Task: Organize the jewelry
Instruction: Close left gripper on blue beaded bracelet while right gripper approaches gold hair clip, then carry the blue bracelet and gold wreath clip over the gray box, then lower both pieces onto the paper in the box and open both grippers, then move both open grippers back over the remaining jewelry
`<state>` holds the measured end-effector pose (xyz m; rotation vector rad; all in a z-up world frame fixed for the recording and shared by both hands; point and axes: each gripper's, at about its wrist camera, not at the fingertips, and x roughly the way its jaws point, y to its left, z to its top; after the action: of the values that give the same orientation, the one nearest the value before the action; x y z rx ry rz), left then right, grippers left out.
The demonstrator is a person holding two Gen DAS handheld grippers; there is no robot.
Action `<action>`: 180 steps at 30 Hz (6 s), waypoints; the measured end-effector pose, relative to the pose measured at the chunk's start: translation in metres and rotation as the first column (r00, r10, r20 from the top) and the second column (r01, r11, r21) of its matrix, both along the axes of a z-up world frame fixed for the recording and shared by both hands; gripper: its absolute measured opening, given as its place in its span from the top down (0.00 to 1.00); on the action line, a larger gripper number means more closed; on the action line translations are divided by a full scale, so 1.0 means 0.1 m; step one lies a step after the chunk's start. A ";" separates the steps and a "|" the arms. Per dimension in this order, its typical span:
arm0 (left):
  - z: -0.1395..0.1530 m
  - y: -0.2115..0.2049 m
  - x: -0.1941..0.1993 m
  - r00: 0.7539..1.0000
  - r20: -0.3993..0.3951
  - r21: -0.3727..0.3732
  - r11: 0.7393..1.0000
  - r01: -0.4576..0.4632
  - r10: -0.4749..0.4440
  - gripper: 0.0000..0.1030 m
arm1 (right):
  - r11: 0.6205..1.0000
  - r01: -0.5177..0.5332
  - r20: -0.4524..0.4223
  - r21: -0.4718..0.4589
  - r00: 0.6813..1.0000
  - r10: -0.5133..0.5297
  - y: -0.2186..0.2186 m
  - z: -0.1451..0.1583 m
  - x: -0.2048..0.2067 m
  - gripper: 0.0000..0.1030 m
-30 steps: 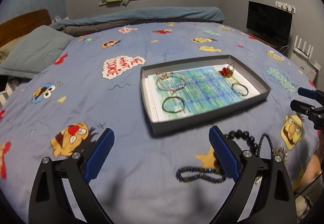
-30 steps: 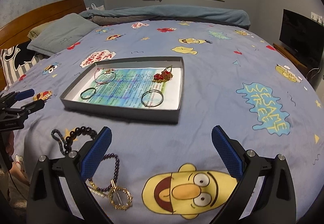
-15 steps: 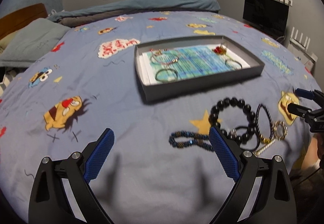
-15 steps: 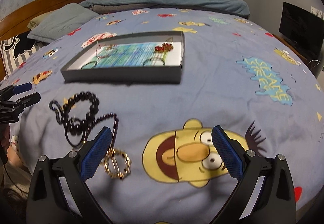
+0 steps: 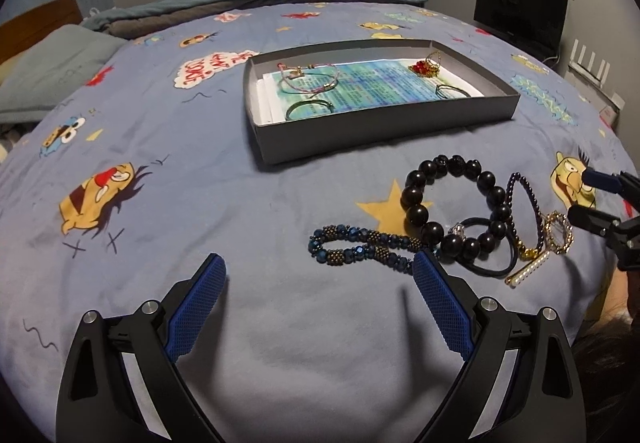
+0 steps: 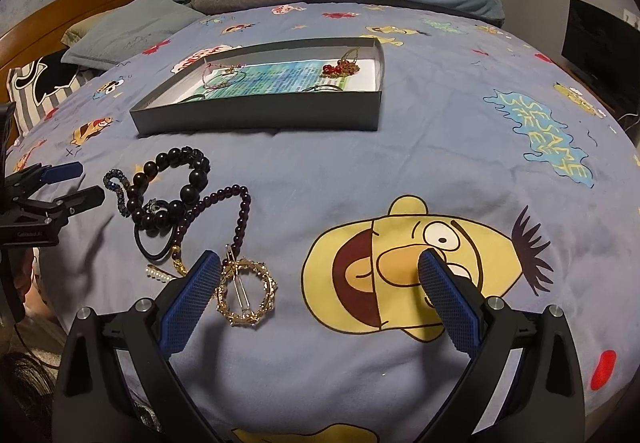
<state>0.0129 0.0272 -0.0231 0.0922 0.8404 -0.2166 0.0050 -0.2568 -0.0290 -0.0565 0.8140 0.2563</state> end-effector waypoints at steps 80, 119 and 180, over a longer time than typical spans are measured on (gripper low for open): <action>0.19 -0.02 0.11 0.995 -0.033 0.031 0.995 0.091 -0.090 0.92 | 0.995 -0.095 -0.013 0.031 0.995 0.096 0.10 -0.07 -0.08 0.66; 0.81 -0.28 0.98 0.984 0.088 -0.068 0.985 0.161 -0.154 0.92 | 0.995 -0.040 -0.002 0.093 0.999 0.040 0.09 0.40 1.36 0.66; 0.49 0.10 0.99 0.998 -0.019 -0.105 0.993 0.051 -0.054 0.36 | 0.998 -0.058 -0.064 0.012 0.996 0.058 0.27 0.39 1.46 0.33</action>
<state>0.1115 0.0372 0.0254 0.0138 0.8476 -0.3111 0.1508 -0.2297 0.0096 -0.0626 0.8762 0.3185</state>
